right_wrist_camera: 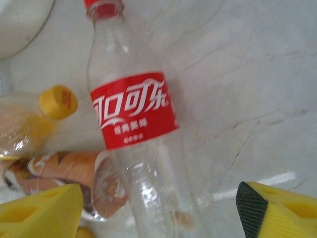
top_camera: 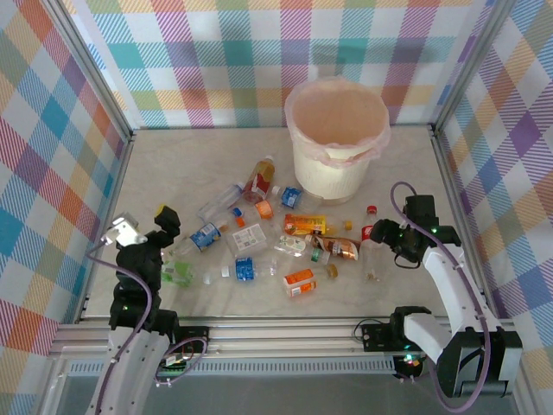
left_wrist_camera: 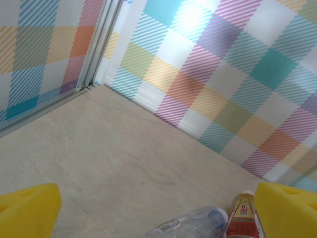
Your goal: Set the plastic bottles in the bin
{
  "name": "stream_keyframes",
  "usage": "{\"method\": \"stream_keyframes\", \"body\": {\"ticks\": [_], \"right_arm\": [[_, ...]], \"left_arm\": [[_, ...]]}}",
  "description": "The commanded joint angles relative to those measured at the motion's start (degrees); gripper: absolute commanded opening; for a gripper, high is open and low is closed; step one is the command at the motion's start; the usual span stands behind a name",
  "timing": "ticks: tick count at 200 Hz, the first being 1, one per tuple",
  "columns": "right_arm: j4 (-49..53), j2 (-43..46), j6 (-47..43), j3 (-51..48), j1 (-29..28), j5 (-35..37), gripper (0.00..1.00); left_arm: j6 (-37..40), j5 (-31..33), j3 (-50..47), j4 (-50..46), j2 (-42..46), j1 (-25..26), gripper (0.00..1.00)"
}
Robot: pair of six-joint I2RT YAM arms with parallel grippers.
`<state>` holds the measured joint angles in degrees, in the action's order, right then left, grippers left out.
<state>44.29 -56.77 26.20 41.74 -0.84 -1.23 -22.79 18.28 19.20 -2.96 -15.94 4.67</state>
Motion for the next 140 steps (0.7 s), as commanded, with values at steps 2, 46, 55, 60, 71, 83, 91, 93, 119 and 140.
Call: {"method": "stream_keyframes", "body": {"ticks": [2, 46, 55, 60, 71, 83, 91, 93, 119, 140], "right_arm": [[3.1, 0.2, 1.9, -0.5, -0.4, -4.9, 0.81], [1.0, -3.7, 2.8, -2.7, -0.6, -5.7, 0.80], [0.3, -4.6, 3.0, -3.0, -0.6, -5.8, 0.80], [0.1, -5.2, 3.2, -3.1, -0.7, -5.7, 0.80], [-0.5, -6.6, 3.6, -3.3, -0.7, -5.8, 0.80], [-1.2, -8.2, 3.9, -3.5, -0.9, -6.0, 0.79], [-1.8, -9.0, 4.2, -3.7, -1.0, -5.7, 0.78], [-1.9, -9.3, 4.2, -3.7, -1.0, -5.6, 0.78], [-4.2, -11.3, 5.4, -4.7, -1.0, -4.8, 0.77], [-5.9, -12.9, 6.8, -5.1, -1.0, -3.0, 0.74]], "left_arm": [[-4.5, 2.4, -0.7, -4.5, 1.8, -0.8, 1.00], [-7.4, 2.9, 1.0, -6.9, -0.9, -0.8, 1.00], [-7.8, 2.9, 1.6, -7.5, -1.6, -0.8, 1.00], [-8.0, 3.1, 2.1, -7.9, -2.1, -0.9, 1.00], [-8.3, 3.1, 2.9, -8.4, -3.1, -0.9, 1.00], [-8.4, 2.7, 3.6, -8.6, -4.4, -0.8, 1.00], [-8.4, 2.6, 4.0, -8.6, -5.4, -0.9, 1.00], [-8.5, 2.5, 4.1, -8.6, -5.6, -0.8, 1.00], [-8.6, 1.3, 5.2, -8.7, -8.5, -0.8, 1.00], [-8.6, 0.4, 6.0, -8.8, -10.3, -0.8, 1.00]]}}
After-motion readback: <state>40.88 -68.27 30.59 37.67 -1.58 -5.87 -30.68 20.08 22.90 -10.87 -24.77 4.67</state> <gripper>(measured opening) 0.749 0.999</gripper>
